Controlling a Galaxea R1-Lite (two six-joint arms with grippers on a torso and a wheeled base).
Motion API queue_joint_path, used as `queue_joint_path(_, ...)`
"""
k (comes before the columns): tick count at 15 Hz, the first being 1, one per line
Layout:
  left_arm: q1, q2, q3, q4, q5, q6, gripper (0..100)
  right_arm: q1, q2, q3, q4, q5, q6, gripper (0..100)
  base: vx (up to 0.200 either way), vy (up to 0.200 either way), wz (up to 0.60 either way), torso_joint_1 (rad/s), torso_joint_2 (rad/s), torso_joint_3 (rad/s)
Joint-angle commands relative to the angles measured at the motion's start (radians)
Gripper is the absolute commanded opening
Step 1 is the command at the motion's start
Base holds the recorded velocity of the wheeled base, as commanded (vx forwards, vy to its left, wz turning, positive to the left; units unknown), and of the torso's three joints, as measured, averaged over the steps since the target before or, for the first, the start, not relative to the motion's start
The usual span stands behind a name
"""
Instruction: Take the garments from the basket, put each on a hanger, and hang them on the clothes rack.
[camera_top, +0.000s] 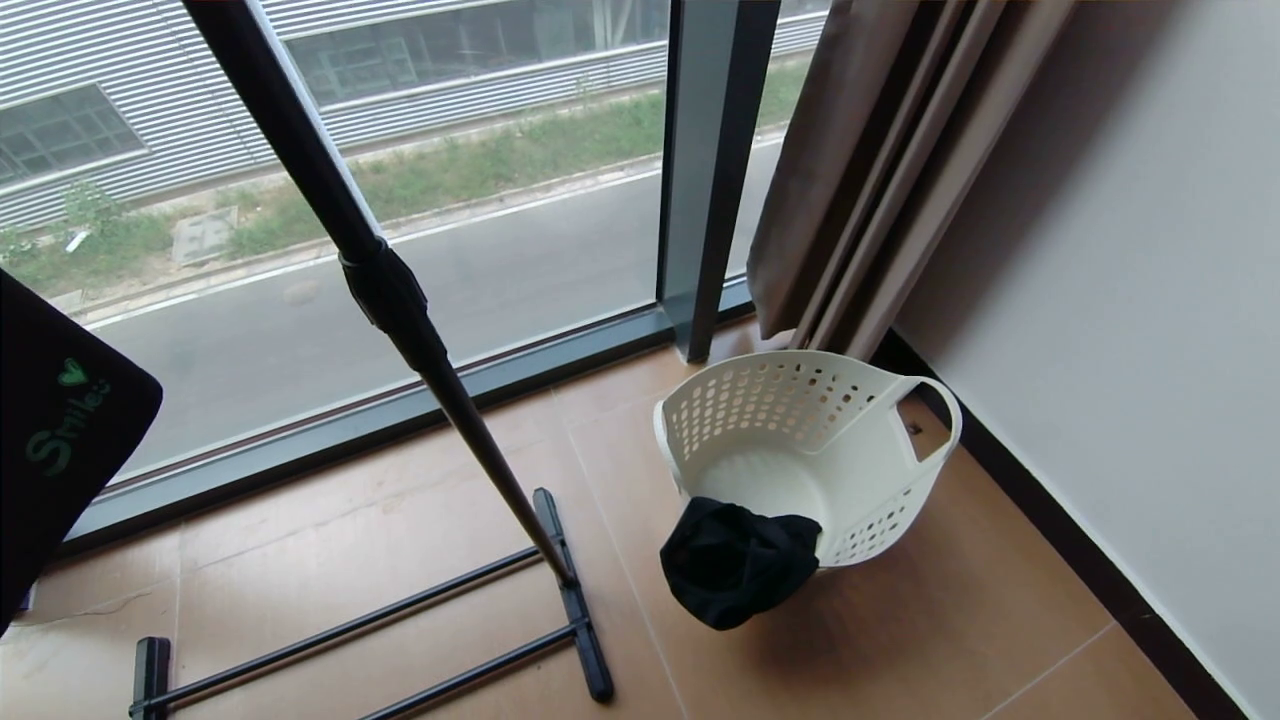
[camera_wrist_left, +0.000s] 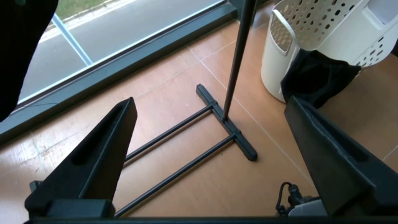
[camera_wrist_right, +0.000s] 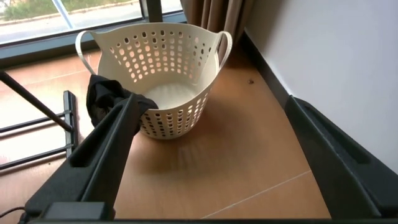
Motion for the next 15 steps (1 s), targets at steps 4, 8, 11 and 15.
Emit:
queue_joint_path(4, 0.001, 0.000, 0.002, -0.003, -0.003, 0.063, 100, 0.002, 0.218, 0.000, 0.001, -0.004, -0.090, 100, 0.000, 0.000, 0.00, 0.001, 0.00, -0.041)
queue_joint_path(8, 0.001, 0.000, 0.003, -0.004, -0.003, 0.077, 100, 0.219, 0.545, 0.000, 0.000, 0.002, -0.105, 100, 0.000, 0.000, 0.00, 0.000, 0.00, 0.000)
queue_joint_path(11, 0.002, -0.002, 0.003, -0.004, -0.002, 0.073, 100, 0.361, 0.619, 0.000, 0.000, -0.001, -0.105, 100, 0.000, 0.000, 0.00, 0.000, 0.00, 0.000)
queue_joint_path(15, 0.002, -0.002, 0.003, -0.006, -0.002, 0.064, 100, 0.326, 0.780, -0.273, -0.020, -0.006, -0.045, 100, 0.000, 0.000, 0.00, 0.000, 0.00, 0.000)
